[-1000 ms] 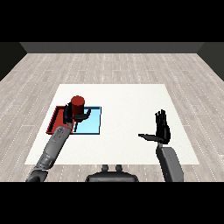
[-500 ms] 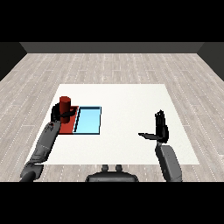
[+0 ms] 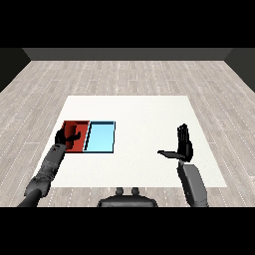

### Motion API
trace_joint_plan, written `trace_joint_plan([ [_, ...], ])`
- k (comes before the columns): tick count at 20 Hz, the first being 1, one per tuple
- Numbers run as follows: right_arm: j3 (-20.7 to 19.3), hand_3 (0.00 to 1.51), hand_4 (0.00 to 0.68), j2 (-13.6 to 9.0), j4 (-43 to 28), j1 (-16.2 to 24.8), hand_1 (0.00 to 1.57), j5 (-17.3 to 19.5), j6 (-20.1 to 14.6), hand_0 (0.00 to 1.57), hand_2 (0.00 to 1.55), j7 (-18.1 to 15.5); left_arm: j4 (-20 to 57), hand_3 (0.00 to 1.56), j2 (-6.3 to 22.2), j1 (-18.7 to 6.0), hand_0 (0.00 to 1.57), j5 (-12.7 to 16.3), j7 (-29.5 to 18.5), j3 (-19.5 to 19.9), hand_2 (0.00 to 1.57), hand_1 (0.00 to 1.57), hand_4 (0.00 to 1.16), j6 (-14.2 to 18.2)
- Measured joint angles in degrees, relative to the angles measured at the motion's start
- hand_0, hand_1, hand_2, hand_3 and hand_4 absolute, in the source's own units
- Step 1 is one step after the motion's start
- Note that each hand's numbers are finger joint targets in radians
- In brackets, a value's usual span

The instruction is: Pick the red can and put it in the red box

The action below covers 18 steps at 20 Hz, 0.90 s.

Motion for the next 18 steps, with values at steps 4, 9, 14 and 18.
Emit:
trace_joint_plan([
  [4, -0.4, 0.00, 0.000, 0.3, -0.6, 0.3, 0.00, -0.1, 0.4, 0.00, 0.00, -1.3, 7.6, 0.00, -1.2, -3.0, 0.76, -1.4, 1.7, 0.3, 0.76, 0.76, 0.67, 1.9],
  [9, 0.1, 0.00, 0.000, 0.9, -1.4, 0.6, 0.00, 0.4, 0.3, 0.00, 0.00, -2.0, 12.5, 0.00, 0.2, -4.8, 0.00, -1.4, 1.1, 1.2, 0.00, 0.00, 0.65, -3.0],
  [14, 0.5, 0.00, 0.000, 1.3, -2.1, 1.5, 0.00, 0.7, 1.1, 0.00, 0.00, -3.4, 16.6, 0.00, 0.7, -6.8, 0.00, -5.7, 4.3, -2.5, 0.00, 0.00, 0.00, -6.2],
  [18, 1.0, 0.00, 0.000, 1.7, -4.1, 2.0, 0.00, 0.6, 1.0, 0.00, 0.00, -2.2, 18.4, 0.00, 1.8, -8.2, 0.00, -6.7, 7.4, -3.1, 0.00, 0.00, 0.00, -7.9],
])
